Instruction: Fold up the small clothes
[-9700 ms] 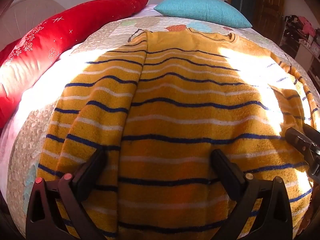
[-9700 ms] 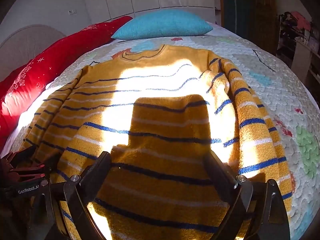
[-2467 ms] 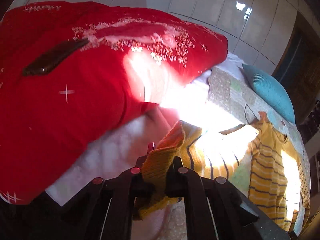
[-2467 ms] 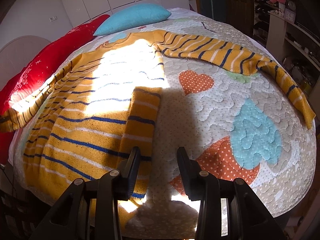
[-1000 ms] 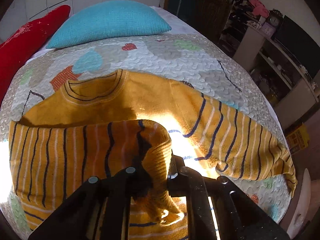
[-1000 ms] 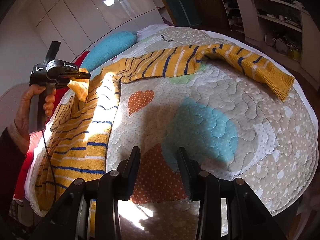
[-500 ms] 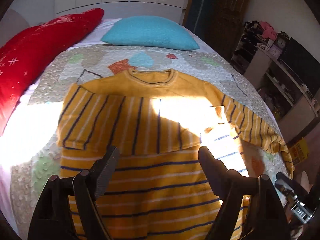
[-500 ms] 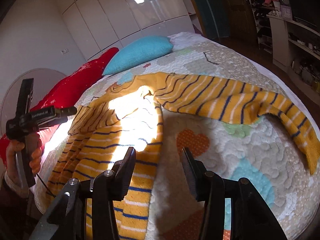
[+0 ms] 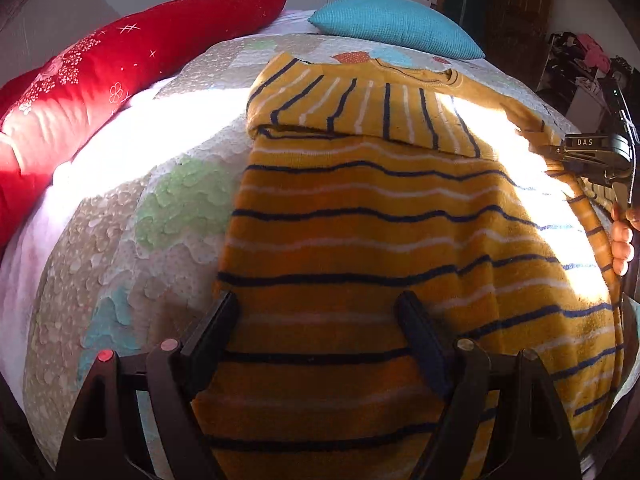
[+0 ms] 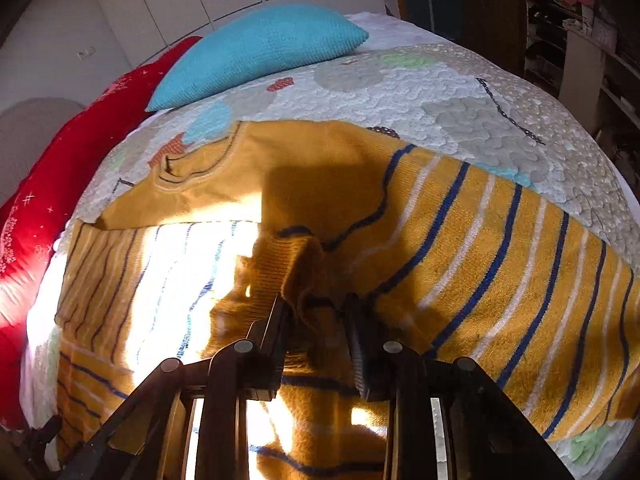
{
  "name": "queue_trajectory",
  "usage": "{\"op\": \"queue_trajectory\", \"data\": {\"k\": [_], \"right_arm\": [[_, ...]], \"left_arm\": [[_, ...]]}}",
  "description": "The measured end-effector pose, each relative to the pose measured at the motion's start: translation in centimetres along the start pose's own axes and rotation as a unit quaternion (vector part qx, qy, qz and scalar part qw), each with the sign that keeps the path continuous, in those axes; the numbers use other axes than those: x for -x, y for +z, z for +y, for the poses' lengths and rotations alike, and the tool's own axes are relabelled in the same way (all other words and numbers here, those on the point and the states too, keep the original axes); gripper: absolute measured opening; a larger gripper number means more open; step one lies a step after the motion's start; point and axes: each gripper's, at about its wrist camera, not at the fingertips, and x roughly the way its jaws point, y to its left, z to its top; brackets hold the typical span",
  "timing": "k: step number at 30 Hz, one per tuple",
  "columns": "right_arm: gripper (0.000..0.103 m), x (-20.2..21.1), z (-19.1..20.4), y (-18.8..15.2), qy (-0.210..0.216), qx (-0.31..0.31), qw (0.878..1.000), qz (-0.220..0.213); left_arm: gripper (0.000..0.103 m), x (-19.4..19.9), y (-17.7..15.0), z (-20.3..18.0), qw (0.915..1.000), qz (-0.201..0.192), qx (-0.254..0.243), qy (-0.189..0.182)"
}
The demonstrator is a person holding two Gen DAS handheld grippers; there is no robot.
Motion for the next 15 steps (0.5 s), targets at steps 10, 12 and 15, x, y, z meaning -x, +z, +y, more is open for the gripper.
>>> {"op": "queue_trajectory", "data": {"k": [10,12,15], "right_arm": [[0.055,12.4,-9.5,-7.7,0.072,-0.103,0.988,-0.089],[0.057,14.4,-12.6,-10.8,0.076,-0.140,0.982,-0.097],[0.065,16.6,-17.2,-14.5,0.063,-0.204,0.970,-0.114]], "left_arm": [[0.093,-0.4,-0.9,-0.5,0.9990,-0.041,-0.017,0.010],[0.094,-0.4,-0.9,-0.5,0.9989,-0.044,-0.016,0.009],[0.094,-0.4,-1.0,-0.6,0.9987,-0.046,-0.016,0.009]]}}
